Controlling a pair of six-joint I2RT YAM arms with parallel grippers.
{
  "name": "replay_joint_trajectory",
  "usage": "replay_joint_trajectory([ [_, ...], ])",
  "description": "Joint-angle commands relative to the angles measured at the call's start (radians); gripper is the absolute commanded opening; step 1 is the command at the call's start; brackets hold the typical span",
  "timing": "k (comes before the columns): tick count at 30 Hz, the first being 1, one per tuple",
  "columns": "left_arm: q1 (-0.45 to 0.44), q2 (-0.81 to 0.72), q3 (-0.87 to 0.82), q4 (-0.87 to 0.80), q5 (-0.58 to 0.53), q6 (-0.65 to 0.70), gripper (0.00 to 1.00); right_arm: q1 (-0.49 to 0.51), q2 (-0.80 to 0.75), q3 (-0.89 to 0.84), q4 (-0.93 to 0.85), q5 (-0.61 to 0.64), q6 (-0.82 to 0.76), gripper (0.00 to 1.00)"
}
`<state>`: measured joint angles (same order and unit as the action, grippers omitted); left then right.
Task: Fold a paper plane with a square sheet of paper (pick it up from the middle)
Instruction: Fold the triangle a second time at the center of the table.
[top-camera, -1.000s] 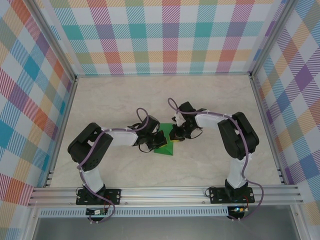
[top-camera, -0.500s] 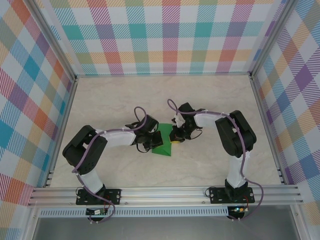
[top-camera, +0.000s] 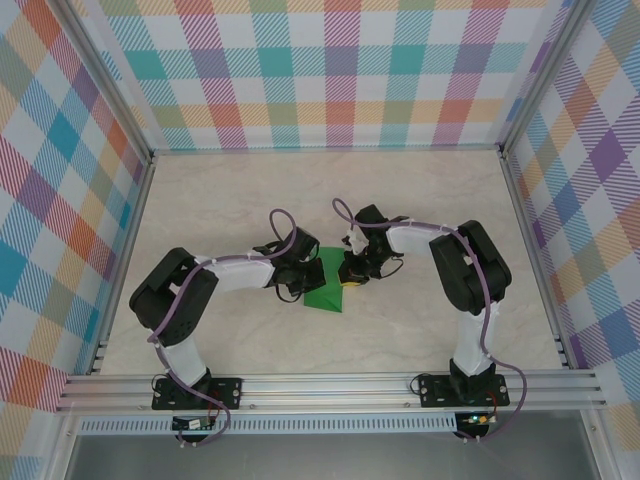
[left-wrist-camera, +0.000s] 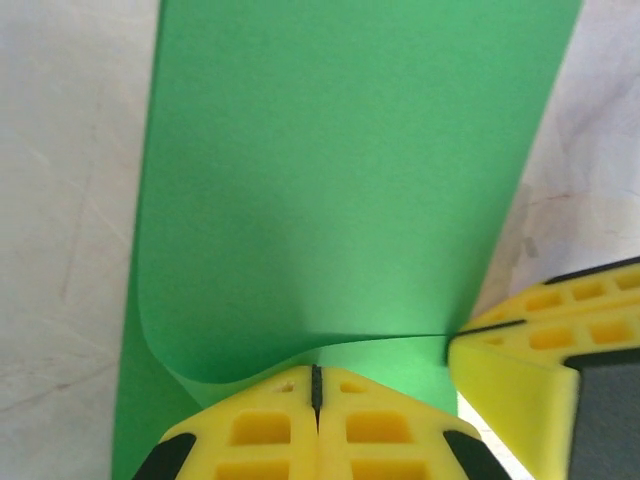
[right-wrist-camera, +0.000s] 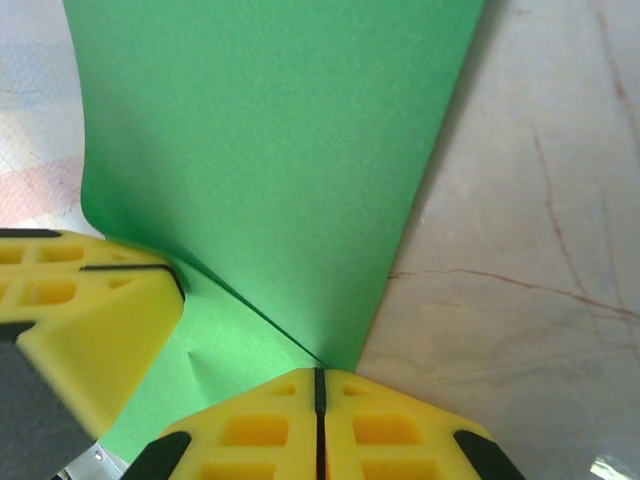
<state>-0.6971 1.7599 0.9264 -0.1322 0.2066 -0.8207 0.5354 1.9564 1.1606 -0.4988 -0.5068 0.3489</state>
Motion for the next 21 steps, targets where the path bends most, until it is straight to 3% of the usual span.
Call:
replay_joint_trajectory([
  [1,0.011,0.02,-0.022,-0.011,-0.041,0.009,0.01,0.013,0.056,-0.006,-0.03,0.085,-0.035,0.08],
  [10,0.074,0.027,-0.05,-0.005,-0.027,0.037,0.04,0.014,0.081,0.009,-0.089,0.182,-0.078,0.07],
  [21,0.216,0.023,-0.094,0.072,0.077,0.103,0.11,0.014,0.096,0.016,-0.119,0.243,-0.116,0.08],
])
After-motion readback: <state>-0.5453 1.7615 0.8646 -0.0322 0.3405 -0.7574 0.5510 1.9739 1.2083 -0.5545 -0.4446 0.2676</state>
